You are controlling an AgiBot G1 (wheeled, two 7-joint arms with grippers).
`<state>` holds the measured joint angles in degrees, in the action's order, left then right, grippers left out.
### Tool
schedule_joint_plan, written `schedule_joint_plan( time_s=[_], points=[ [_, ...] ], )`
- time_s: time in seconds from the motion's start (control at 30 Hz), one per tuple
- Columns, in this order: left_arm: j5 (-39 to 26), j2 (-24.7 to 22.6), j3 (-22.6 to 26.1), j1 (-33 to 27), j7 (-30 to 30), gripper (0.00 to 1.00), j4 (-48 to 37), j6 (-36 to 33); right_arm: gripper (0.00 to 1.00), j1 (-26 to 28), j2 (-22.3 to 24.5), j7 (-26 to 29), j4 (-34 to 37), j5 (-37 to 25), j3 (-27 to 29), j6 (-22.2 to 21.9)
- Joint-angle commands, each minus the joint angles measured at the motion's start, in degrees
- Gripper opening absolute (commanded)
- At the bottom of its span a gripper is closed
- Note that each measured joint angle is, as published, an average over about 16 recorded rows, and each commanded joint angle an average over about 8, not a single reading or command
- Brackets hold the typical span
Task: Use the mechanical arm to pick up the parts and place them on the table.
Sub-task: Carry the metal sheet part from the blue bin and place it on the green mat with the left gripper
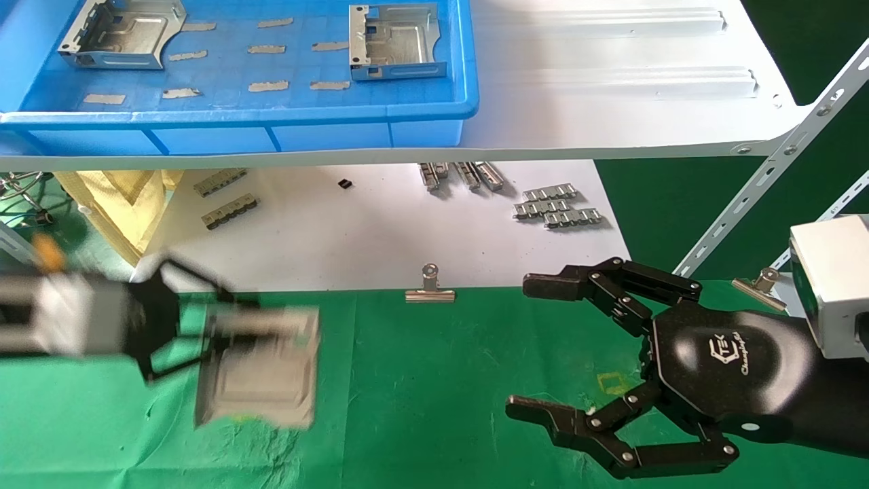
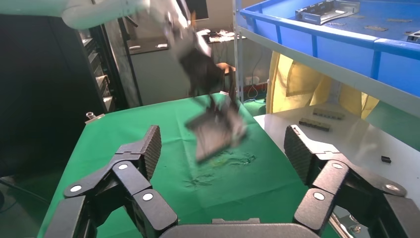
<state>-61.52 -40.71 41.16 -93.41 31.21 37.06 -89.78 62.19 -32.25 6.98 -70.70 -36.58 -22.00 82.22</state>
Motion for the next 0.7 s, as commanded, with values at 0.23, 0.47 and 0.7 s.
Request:
schedule_joint_plan(
  time_s=[0.23,0.47,0.7],
  points=[
    [-5.78,-2.95,3.70,0.93,12.66,0.00,-10.21,0.79,1.00,0.00,0.00,0.00,0.00,0.00,0.00,0.00],
    [-6.56,-4.60,4.86,-0.04,16.69,0.00,-16.96,-0.16,1.00,0.00,0.00,0.00,0.00,0.00,0.00,0.00],
    [-7.44,-5.90,6.02,-0.79,19.32,0.80,-21.98,0.48,1.00,0.00,0.00,0.00,0.00,0.00,0.00,0.00]
  ],
)
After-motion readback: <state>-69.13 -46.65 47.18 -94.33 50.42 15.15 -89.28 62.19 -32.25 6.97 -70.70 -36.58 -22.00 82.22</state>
